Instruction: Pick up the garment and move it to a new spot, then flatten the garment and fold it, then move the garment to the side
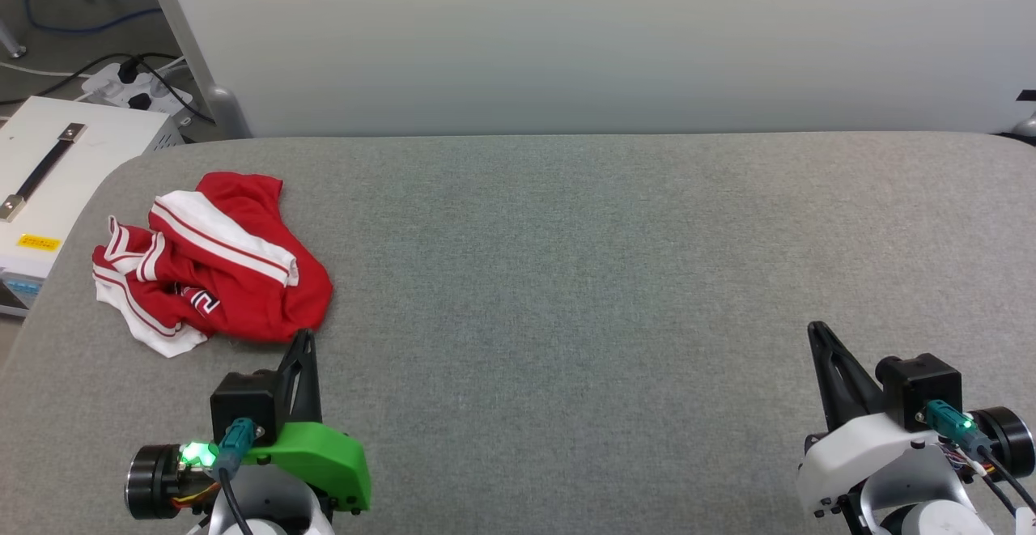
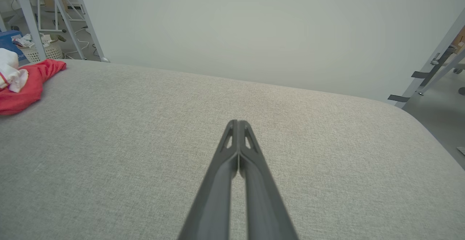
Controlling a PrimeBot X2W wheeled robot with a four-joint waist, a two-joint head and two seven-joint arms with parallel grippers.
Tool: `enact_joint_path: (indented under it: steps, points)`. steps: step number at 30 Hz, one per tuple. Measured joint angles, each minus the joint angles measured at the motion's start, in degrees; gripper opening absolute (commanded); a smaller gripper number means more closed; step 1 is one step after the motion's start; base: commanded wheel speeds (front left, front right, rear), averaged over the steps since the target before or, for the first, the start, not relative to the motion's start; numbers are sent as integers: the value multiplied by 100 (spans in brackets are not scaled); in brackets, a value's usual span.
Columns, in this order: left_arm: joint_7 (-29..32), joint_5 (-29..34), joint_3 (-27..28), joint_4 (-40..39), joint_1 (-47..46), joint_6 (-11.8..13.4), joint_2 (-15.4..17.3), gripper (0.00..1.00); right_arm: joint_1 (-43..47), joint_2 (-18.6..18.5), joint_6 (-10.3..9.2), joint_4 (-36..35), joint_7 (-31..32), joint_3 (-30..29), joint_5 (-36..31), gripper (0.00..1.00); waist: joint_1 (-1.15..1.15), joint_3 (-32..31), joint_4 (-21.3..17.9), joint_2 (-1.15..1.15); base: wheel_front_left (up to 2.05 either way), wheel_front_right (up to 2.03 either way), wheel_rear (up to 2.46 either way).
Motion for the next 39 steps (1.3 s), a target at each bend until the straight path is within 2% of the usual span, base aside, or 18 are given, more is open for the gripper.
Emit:
enact_joint_path:
  steps: [9,10,39]
  points:
    - [0,0,-2,0,0,0,0,0,0,0,0,0,0,0,0,0,0,0,0,0,0,0,0]
    - [0,0,-2,1,2,0,-3,100,1,2,-3,2,0,-1,0,100,0,0,0,0,0,0,0]
    - [-288,-90,-27,9,3,71,-8,100,1,8,-3,-156,-279,-47,397,100,0,14,5,0,0,0,0]
